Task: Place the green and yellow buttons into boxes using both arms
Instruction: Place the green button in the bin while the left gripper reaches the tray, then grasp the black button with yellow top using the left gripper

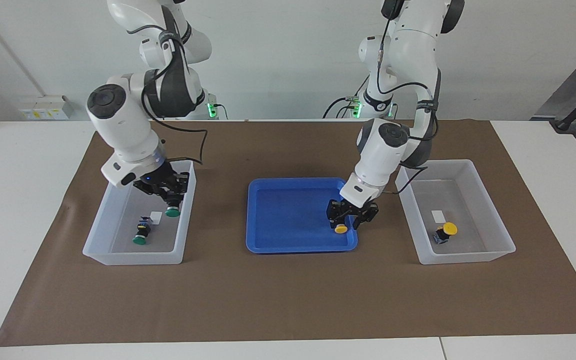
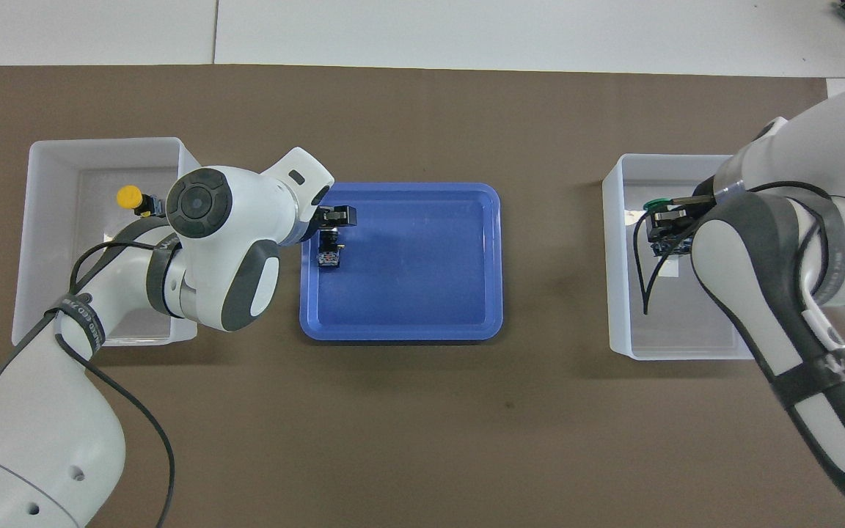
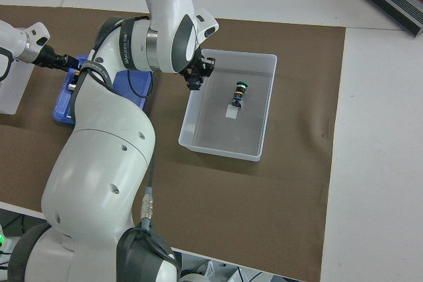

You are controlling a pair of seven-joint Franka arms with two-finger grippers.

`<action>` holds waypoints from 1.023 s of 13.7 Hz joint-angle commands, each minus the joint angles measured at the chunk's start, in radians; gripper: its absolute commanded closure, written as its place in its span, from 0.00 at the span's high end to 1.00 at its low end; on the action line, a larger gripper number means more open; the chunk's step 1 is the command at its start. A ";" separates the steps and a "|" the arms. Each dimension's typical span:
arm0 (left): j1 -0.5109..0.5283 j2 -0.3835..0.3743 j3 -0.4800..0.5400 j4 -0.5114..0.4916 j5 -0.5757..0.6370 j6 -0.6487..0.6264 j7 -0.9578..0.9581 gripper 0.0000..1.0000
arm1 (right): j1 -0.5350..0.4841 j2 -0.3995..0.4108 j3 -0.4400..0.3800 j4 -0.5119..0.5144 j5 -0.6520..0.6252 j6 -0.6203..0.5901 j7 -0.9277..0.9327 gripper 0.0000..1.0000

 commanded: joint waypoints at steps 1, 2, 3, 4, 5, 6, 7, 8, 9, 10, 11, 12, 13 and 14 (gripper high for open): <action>-0.024 -0.015 0.016 -0.047 0.003 0.046 -0.012 0.72 | -0.079 -0.095 0.017 -0.198 -0.007 0.114 -0.137 0.00; -0.028 -0.015 0.016 -0.052 0.003 0.051 -0.012 0.71 | -0.096 -0.099 0.017 -0.246 -0.007 0.162 -0.145 0.00; -0.028 -0.015 0.016 -0.055 0.003 0.055 -0.012 0.69 | -0.105 -0.098 0.017 -0.286 -0.007 0.209 -0.144 0.00; -0.030 -0.009 0.016 -0.061 0.003 0.074 -0.012 0.68 | -0.107 -0.095 0.017 -0.317 -0.007 0.248 -0.130 0.00; -0.032 0.004 0.016 -0.069 0.003 0.104 -0.012 0.68 | -0.105 -0.089 0.017 -0.337 -0.001 0.277 -0.118 0.00; -0.041 0.007 0.016 -0.081 0.003 0.127 -0.012 0.61 | -0.107 -0.086 0.018 -0.361 0.006 0.304 -0.092 0.00; -0.041 0.007 0.016 -0.090 0.003 0.137 -0.012 0.58 | -0.098 -0.086 0.018 -0.381 0.010 0.331 -0.057 0.00; -0.041 0.007 0.016 -0.092 0.003 0.137 -0.012 0.52 | -0.091 -0.086 0.018 -0.388 0.010 0.349 -0.028 0.00; -0.041 0.007 0.016 -0.092 0.003 0.137 -0.019 0.47 | -0.091 -0.075 0.020 -0.388 0.011 0.357 -0.003 0.00; -0.042 0.007 0.016 -0.090 0.003 0.138 -0.050 0.37 | -0.090 -0.049 0.022 -0.386 0.013 0.367 0.012 0.00; -0.042 0.008 0.016 -0.083 0.003 0.138 -0.073 0.26 | -0.073 -0.037 0.022 -0.388 0.014 0.406 0.026 0.00; -0.041 0.008 0.016 -0.076 0.003 0.137 -0.076 0.16 | -0.061 -0.034 0.022 -0.386 0.014 0.420 0.054 0.00; -0.041 0.008 0.016 -0.066 0.003 0.135 -0.076 0.05 | -0.059 -0.034 0.022 -0.386 0.014 0.423 0.072 0.05; -0.038 0.010 0.016 -0.054 0.003 0.131 -0.073 0.00 | -0.053 -0.034 0.022 -0.385 0.014 0.423 0.080 0.35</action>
